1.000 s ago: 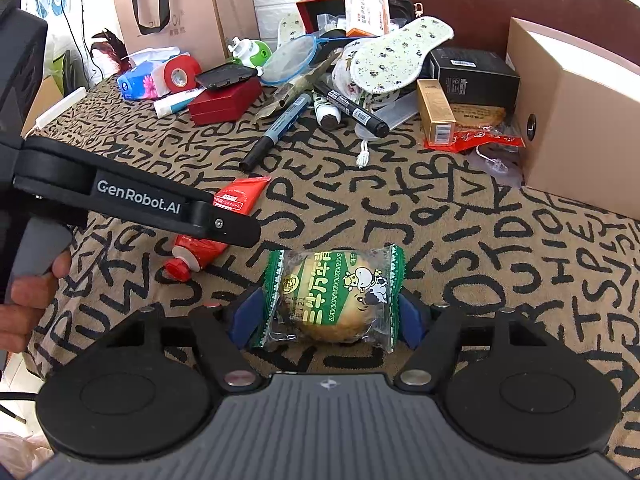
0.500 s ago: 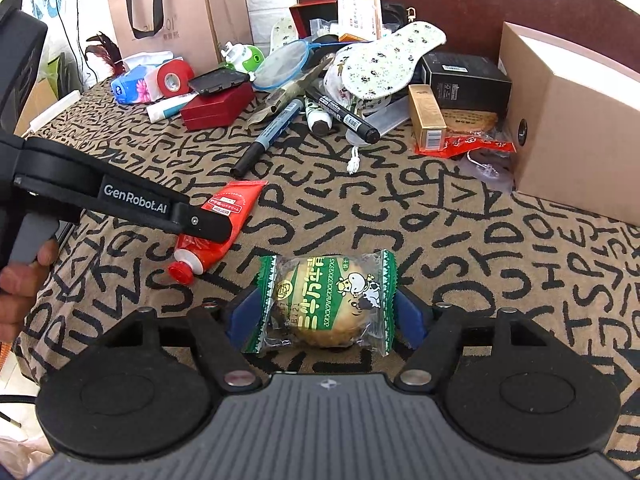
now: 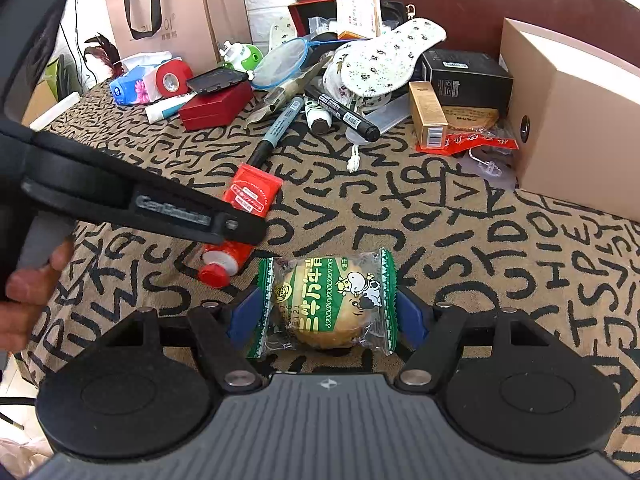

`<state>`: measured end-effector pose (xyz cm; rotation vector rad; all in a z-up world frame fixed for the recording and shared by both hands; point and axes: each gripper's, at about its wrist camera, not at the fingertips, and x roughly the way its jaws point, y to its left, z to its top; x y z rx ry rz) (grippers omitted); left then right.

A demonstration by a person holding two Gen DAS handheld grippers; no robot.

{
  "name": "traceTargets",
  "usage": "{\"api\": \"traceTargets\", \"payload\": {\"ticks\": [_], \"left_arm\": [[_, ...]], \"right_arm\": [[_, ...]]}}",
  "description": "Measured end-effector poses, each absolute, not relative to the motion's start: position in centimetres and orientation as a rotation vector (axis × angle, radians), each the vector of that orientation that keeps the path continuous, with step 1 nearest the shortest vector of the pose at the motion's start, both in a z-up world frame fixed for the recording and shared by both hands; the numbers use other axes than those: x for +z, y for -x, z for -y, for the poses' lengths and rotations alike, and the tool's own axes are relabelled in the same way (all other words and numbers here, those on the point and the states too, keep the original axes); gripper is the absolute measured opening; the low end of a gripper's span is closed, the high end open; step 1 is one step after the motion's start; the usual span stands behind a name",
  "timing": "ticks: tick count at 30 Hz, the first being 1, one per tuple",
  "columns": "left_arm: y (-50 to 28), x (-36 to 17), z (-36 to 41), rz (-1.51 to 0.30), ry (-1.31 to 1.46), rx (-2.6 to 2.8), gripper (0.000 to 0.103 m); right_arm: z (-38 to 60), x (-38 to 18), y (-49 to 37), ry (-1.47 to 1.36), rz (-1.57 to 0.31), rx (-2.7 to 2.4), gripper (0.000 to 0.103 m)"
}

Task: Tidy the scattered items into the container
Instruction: 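Lift the red tube with left tool while right tool lifts the snack bun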

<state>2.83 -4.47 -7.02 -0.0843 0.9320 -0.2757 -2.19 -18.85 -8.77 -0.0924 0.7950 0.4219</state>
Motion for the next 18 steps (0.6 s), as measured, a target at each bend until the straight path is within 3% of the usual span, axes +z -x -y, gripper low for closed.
{"api": "traceTargets", "payload": {"ticks": [2,4,13,16,18], "left_arm": [[-3.2,-7.3,5.0,-0.938,0.080,-0.278,0.029],[-3.5,-7.5,4.9,-0.947,0.088,-0.276,0.015],[-3.7,-7.6,3.8,-0.960,0.147,-0.280,0.006],[-3.7,-7.7,4.0,-0.959,0.133,-0.284,0.006],[-3.7,-7.7,4.2,-0.962,0.132,-0.299,0.004]], "right_arm": [[19.0,-8.7,2.2,0.087,-0.796,0.424,0.075],[19.1,-8.7,2.2,0.087,-0.794,0.423,0.075],[19.3,-8.7,2.1,0.095,-0.786,0.412,0.076],[19.4,-8.8,2.1,0.105,-0.783,0.394,0.082],[19.6,-8.9,2.1,0.088,-0.793,0.406,0.073]]}}
